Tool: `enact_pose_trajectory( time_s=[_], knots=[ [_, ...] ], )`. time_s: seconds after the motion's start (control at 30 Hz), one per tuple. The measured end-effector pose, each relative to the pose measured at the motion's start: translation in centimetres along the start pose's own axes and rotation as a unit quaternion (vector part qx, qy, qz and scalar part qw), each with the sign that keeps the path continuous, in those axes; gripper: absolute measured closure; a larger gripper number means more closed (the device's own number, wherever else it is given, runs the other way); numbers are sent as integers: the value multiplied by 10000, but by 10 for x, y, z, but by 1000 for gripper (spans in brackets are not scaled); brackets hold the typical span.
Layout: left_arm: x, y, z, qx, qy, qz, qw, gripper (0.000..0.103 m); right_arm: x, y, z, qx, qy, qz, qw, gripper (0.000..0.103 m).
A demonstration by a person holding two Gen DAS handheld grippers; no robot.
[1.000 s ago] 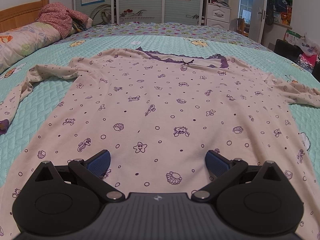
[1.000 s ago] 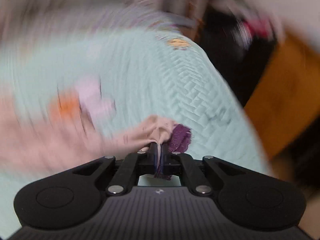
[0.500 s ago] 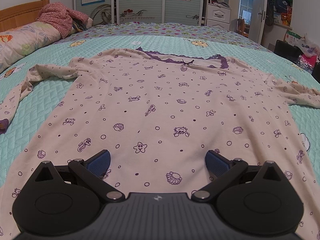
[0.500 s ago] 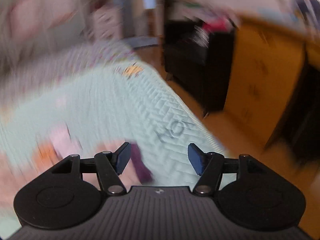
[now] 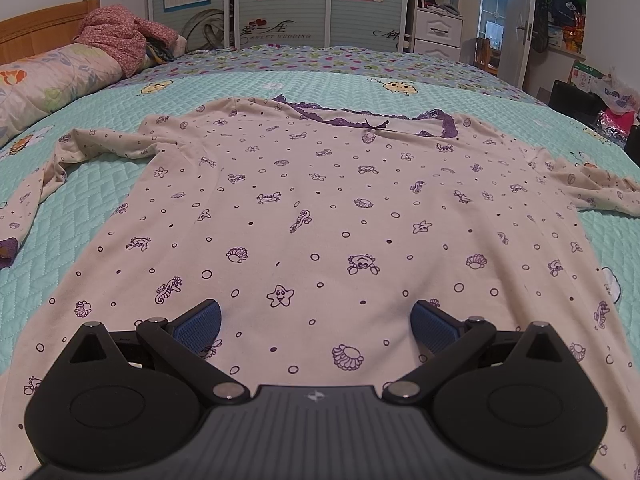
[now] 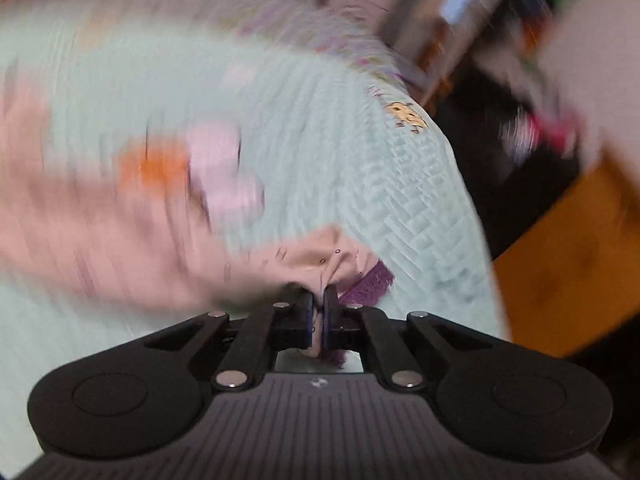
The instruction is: Fold clothes
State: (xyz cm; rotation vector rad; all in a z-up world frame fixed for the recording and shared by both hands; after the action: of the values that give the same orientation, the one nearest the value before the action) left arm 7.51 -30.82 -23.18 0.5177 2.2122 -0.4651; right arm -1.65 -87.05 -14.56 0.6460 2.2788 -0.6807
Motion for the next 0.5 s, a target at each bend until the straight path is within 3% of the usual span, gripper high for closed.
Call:
enact_pose_trajectory(
  time_s=[0.07, 0.13, 0.17, 0.2, 0.33, 0.43, 0.5],
  knots=[
    [0, 0, 0, 3, -3, -4, 10000, 0, -21, -30, -4, -275, -1, 1418, 9895, 98],
    [0, 0, 0, 5, -3, -8, 10000, 0, -32, -51, 0, -456, 40, 2397, 9698, 80],
    [0, 0, 0, 6, -3, -9, 10000, 0, -34, -54, 6, -609, 172, 2626, 9628, 53],
    [0, 0, 0, 7, -3, -11, 10000, 0, -34, -56, 10, -680, 256, 2795, 9574, 36],
    [0, 0, 0, 16, -10, -21, 10000, 0, -21, -64, 7, -277, 218, 3109, 9498, 36],
    [0, 0, 0, 10, -7, -15, 10000, 0, -4, -66, 14, 44, 300, 2936, 9554, 36],
    [0, 0, 0, 6, -7, -11, 10000, 0, 5, -59, 27, -74, 415, 3035, 9519, 36]
  ],
)
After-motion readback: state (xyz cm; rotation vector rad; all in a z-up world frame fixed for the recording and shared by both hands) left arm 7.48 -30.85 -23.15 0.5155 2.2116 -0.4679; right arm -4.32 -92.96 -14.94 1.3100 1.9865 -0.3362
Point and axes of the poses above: each gripper's, at about its wrist camera, not at the fingertips, and z roughly the way its jaws point, y to its left, x to its underside, the point moved 5 cm from there along z, roughly the way its jaws point, and after that the axes turned 13 degrees about x, right-handed, at the moved point
